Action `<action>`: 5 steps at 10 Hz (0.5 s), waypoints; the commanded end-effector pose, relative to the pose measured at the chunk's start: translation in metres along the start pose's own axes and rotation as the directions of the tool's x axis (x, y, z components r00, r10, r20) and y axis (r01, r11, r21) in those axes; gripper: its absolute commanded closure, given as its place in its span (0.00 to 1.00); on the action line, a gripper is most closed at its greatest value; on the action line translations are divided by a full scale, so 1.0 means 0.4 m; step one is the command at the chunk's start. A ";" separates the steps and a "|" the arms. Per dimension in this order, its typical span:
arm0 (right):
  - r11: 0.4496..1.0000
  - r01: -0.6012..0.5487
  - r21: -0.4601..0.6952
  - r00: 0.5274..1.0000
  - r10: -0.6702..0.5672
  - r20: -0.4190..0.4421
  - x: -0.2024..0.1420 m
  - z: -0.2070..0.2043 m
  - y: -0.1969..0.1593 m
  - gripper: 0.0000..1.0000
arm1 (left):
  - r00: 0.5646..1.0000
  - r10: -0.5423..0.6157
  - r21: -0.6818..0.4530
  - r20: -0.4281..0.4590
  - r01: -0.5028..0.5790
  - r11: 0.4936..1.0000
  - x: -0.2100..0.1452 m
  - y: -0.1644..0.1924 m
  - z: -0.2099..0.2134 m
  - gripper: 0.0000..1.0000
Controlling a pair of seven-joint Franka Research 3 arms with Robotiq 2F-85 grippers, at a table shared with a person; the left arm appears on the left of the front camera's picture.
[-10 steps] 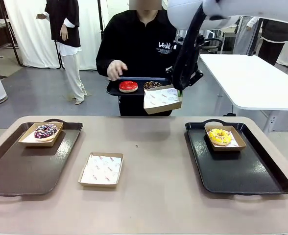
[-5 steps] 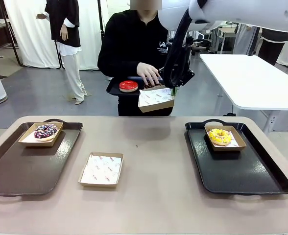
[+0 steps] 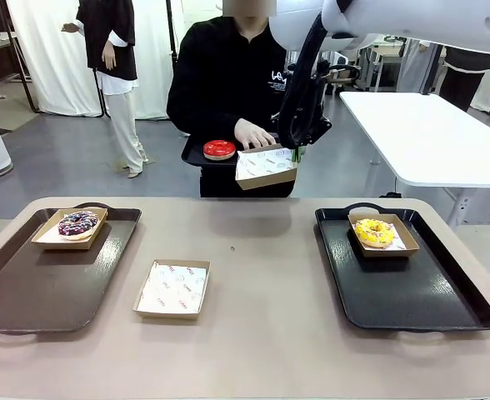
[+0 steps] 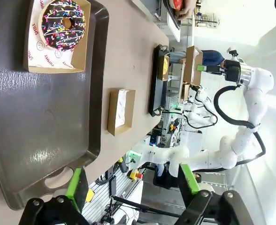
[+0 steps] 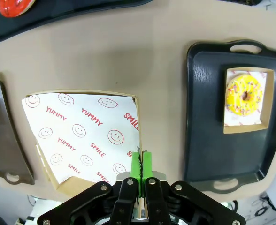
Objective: Individually package the donuts and arrange them on the tray.
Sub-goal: Place the picked Paper togo box on the Handle tray while simultaneously picking up another Paper togo box from the table with the other hand.
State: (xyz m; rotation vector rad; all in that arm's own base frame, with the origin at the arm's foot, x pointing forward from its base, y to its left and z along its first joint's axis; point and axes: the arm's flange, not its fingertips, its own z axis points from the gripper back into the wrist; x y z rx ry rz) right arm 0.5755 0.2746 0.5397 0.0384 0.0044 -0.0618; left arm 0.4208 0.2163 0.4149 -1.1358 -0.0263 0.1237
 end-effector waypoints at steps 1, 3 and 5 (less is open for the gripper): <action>1.000 0.002 -0.001 1.000 -0.002 -0.001 -0.009 0.001 -0.006 1.00 | 1.000 -0.002 0.001 0.005 0.002 1.000 -0.001 -0.001 0.005 0.00; 1.000 0.002 -0.001 1.000 -0.002 -0.001 -0.009 0.001 -0.006 1.00 | 1.000 -0.002 0.001 0.005 0.002 1.000 -0.001 -0.001 0.005 0.00; 1.000 0.002 -0.001 1.000 -0.002 -0.001 -0.009 0.001 -0.006 1.00 | 1.000 -0.002 0.001 0.005 0.002 1.000 -0.001 -0.001 0.005 0.00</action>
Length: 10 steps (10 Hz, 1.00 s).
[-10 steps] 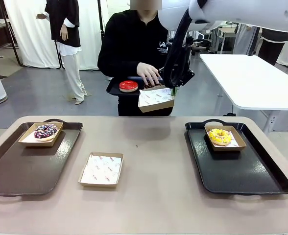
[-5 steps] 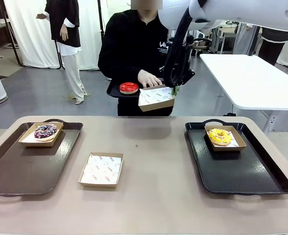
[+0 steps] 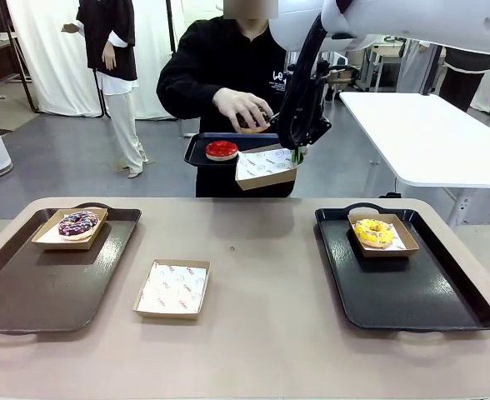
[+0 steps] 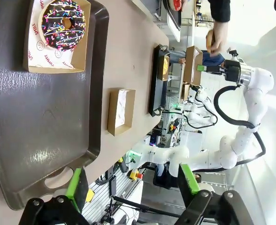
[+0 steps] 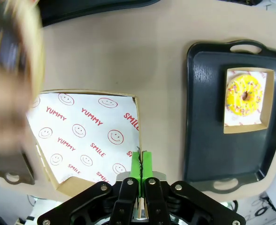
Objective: Individually package the donuts and arrange them on the tray.
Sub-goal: Place the picked Paper togo box on the Handle tray while simultaneously picking up another Paper togo box from the table with the other hand.
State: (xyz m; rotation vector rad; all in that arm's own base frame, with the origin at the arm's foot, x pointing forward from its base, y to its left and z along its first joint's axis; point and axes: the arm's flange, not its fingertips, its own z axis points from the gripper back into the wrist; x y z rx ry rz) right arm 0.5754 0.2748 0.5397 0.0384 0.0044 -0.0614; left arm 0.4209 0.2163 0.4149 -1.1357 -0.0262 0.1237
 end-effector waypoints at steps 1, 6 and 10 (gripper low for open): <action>1.000 0.002 -0.001 1.000 -0.002 -0.001 -0.009 0.001 -0.007 1.00 | 1.000 -0.002 0.001 0.005 0.002 1.000 -0.001 -0.001 0.005 0.00; 1.000 0.002 -0.001 1.000 -0.002 -0.001 -0.009 0.001 -0.007 1.00 | 1.000 -0.002 0.001 0.005 0.002 1.000 -0.001 -0.001 0.005 0.00; 1.000 0.002 -0.001 1.000 -0.002 -0.001 -0.009 0.001 -0.007 1.00 | 1.000 -0.002 0.001 0.005 0.002 1.000 -0.001 -0.001 0.005 0.00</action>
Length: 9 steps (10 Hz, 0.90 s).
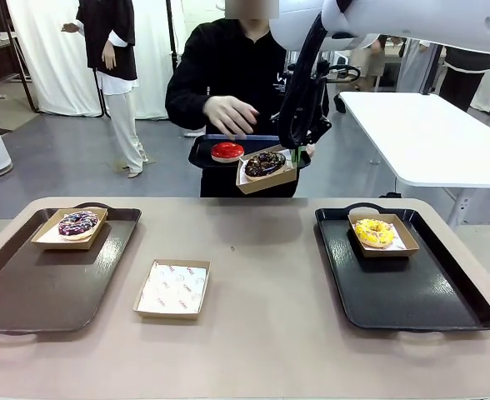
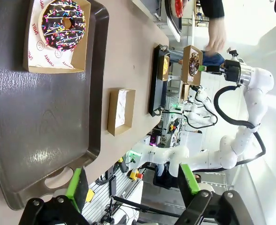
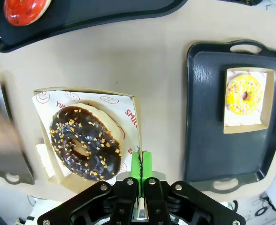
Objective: Individually package the donuts and arrange them on the tray.
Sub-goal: Place the picked Paper togo box on the Handle tray while simultaneously picking up another Paper togo box from the table with the other hand.
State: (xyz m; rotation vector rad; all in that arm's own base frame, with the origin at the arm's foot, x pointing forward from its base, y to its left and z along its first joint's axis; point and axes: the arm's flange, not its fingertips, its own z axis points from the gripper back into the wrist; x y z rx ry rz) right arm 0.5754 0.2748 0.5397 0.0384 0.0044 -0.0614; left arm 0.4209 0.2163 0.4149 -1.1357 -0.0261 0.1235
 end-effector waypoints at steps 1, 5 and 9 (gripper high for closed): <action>1.000 0.002 -0.001 1.000 -0.002 -0.001 -0.009 0.001 -0.007 1.00 | 1.000 -0.002 0.001 0.005 0.002 1.000 -0.001 -0.001 0.005 0.00; 1.000 0.002 -0.001 1.000 -0.002 -0.001 -0.009 0.001 -0.007 1.00 | 1.000 -0.002 0.001 0.005 0.002 1.000 -0.001 -0.001 0.005 0.00; 1.000 0.002 -0.001 1.000 -0.002 -0.001 -0.009 0.001 -0.007 1.00 | 1.000 -0.002 0.001 0.005 0.002 1.000 -0.001 -0.001 0.005 0.00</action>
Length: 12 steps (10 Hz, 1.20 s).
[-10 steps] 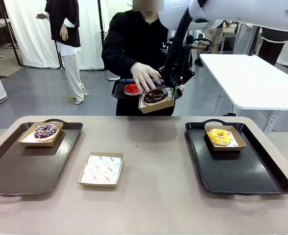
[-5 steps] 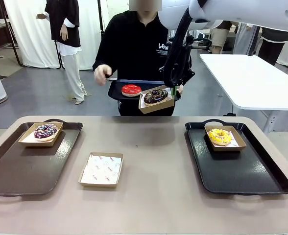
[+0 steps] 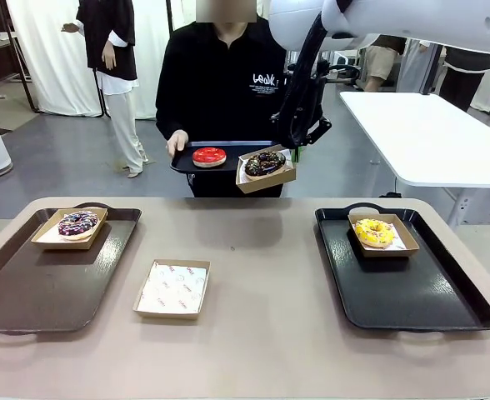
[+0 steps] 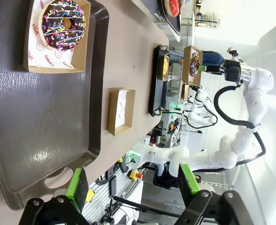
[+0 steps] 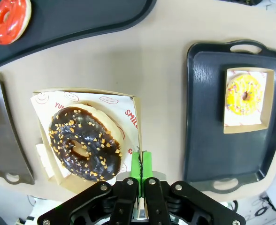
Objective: Individually package the donuts and arrange them on the tray.
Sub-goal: Place the picked Paper togo box on the Handle tray while simultaneously picking up another Paper togo box from the table with the other hand.
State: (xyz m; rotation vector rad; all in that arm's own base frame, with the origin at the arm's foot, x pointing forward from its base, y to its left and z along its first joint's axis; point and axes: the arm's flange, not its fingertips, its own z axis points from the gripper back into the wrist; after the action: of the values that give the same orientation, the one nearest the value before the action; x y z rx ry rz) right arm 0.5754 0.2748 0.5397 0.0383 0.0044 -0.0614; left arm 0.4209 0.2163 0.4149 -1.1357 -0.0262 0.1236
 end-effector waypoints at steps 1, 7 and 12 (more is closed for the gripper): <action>1.000 0.002 -0.001 1.000 -0.002 -0.001 -0.009 0.001 -0.007 1.00 | 1.000 -0.002 0.001 0.005 0.002 1.000 -0.001 -0.001 0.005 0.00; 0.996 -0.085 0.037 0.996 0.084 0.043 -0.190 0.128 -0.191 0.99 | 0.990 -0.120 0.168 -0.072 0.131 0.977 0.000 -0.222 -0.092 0.00; 0.998 0.021 -0.059 0.999 -0.019 0.045 -0.369 0.087 -0.451 0.99 | 0.948 -0.217 0.434 -0.235 0.302 0.849 -0.102 -0.494 -0.356 0.00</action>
State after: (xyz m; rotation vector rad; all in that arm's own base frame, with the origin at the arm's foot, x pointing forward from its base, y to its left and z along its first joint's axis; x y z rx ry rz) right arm 0.4222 0.1133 0.5851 0.0013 -0.0165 -0.0917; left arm 0.4199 0.0216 0.5446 -0.7365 0.0072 -0.2031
